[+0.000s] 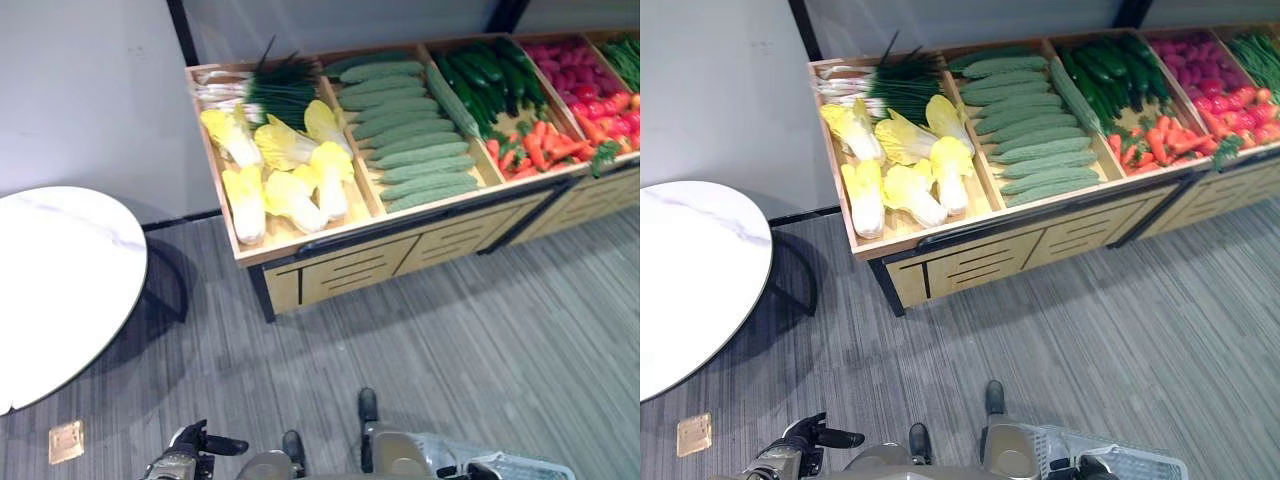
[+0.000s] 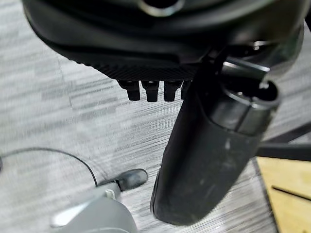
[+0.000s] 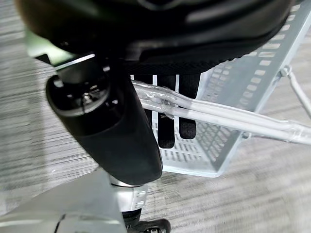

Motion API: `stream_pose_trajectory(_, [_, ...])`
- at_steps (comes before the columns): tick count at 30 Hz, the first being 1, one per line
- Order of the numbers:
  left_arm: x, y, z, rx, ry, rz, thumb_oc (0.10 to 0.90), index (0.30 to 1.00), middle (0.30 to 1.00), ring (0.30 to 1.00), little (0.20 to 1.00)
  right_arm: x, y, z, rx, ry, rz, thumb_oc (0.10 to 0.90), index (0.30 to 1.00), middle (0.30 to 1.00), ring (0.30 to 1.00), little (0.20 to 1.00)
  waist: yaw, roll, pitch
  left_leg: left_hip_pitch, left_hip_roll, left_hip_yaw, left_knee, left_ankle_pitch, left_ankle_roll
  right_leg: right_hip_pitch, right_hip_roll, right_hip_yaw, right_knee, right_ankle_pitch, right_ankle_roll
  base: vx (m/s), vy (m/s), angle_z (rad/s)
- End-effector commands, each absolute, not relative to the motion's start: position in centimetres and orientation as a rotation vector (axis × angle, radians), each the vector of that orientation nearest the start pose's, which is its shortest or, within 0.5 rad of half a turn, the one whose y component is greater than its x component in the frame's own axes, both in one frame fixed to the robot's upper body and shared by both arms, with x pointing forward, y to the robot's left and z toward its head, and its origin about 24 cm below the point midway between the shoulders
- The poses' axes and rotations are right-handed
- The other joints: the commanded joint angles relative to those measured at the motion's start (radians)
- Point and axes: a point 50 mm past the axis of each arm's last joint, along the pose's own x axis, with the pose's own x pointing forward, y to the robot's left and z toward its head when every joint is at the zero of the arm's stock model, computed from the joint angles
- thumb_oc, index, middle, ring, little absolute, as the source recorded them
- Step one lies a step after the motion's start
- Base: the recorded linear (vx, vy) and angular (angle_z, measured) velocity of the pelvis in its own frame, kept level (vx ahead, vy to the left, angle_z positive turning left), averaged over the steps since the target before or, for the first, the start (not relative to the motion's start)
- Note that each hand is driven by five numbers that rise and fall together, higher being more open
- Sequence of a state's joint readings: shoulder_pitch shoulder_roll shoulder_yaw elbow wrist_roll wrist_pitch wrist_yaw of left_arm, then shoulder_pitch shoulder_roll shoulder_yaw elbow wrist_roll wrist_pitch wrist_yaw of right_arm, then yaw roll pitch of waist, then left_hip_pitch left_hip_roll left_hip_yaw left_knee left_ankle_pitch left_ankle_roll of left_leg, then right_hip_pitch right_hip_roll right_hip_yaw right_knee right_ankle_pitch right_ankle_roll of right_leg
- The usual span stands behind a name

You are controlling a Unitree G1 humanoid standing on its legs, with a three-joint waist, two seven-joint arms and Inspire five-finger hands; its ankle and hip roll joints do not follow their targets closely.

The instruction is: Get the vegetables into the basket

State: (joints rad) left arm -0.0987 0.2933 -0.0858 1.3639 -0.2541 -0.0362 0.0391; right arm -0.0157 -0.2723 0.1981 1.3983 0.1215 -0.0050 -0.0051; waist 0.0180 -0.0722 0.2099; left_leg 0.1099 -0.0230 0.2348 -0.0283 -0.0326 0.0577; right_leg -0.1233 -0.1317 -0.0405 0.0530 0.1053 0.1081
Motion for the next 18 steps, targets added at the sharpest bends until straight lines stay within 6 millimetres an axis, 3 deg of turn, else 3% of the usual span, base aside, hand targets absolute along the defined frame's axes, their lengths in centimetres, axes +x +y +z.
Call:
stream_pose_trajectory(1, [10.5, 27.3, -14.9, 0.035, 1.167, 0.44, 0.9, 1.0, 1.0, 1.0, 1.0, 6.8, -25.6, -16.2, -0.338, 1.349, -0.071, 0.4, 0.3, 0.3, 0.3, 0.3, 0.017, -0.001, -0.007, -0.068, 0.031, -0.03, 0.08, -0.076, -0.011, 0.025, 0.012, -0.002, 0.021, -0.052, 0.011, 0.04, -0.239, 0.22])
stream_pose_trajectory(6, [10.9, 26.4, -15.0, -0.018, 1.137, 0.464, 0.9, 1.0, 1.0, 1.0, 1.0, 8.0, -25.4, -16.0, -0.375, 1.306, -0.059, 0.4, 0.3, 0.3, 0.3, 0.3, 0.015, 0.004, -0.034, -0.056, 0.05, -0.067, 0.019, -0.03, -0.042, 0.075, 0.022, -0.048, -0.036, -0.075, -0.011, 0.01, -0.195, 0.24])
stream_pose_trajectory(11, [14.7, 25.7, -13.7, -0.061, 0.941, 0.438, 0.9, 1.0, 1.0, 1.0, 1.0, 9.4, -25.9, -15.6, -0.45, 1.261, -0.025, 0.4, 0.3, 0.3, 0.3, 0.3, 0.028, 0.018, -0.037, -0.064, 0.066, -0.089, 0.007, -0.007, -0.065, 0.123, 0.032, -0.103, -0.12, -0.063, -0.023, -0.01, -0.147, 0.22])
stream_pose_trajectory(14, [15.4, 25.6, -13.2, -0.083, 0.888, 0.441, 0.9, 1.0, 1.0, 1.0, 1.0, 9.6, -26.1, -15.5, -0.459, 1.258, -0.023, 0.4, 0.3, 0.3, 0.3, 0.3, 0.03, 0.022, -0.036, -0.063, 0.067, -0.096, 0.001, -0.002, -0.067, 0.125, 0.032, -0.109, -0.12, -0.064, -0.024, -0.01, -0.05, 0.09])
stream_pose_trajectory(15, [16.8, 25.2, -12.2, -0.12, 0.785, 0.428, 0.9, 1.0, 1.0, 1.0, 1.0, 10.0, -26.3, -15.3, -0.474, 1.235, -0.025, 0.4, 0.3, 0.3, 0.3, 0.3, 0.032, 0.031, -0.032, -0.064, 0.067, -0.106, -0.009, 0.008, -0.07, 0.126, 0.03, -0.119, -0.116, -0.066, -0.025, -0.01, -0.033, 0.1])
stream_pose_trajectory(18, [17.7, 25.3, -10.9, -0.17, 0.676, 0.429, 0.9, 1.0, 1.0, 1.0, 1.0, 10.5, -26.6, -15.0, -0.475, 1.212, -0.031, 0.4, 0.3, 0.3, 0.3, 0.3, 0.033, 0.037, -0.031, -0.064, 0.066, -0.114, -0.017, 0.013, -0.071, 0.129, 0.027, -0.129, -0.115, -0.066, -0.024, -0.01, -0.022, 0.1])
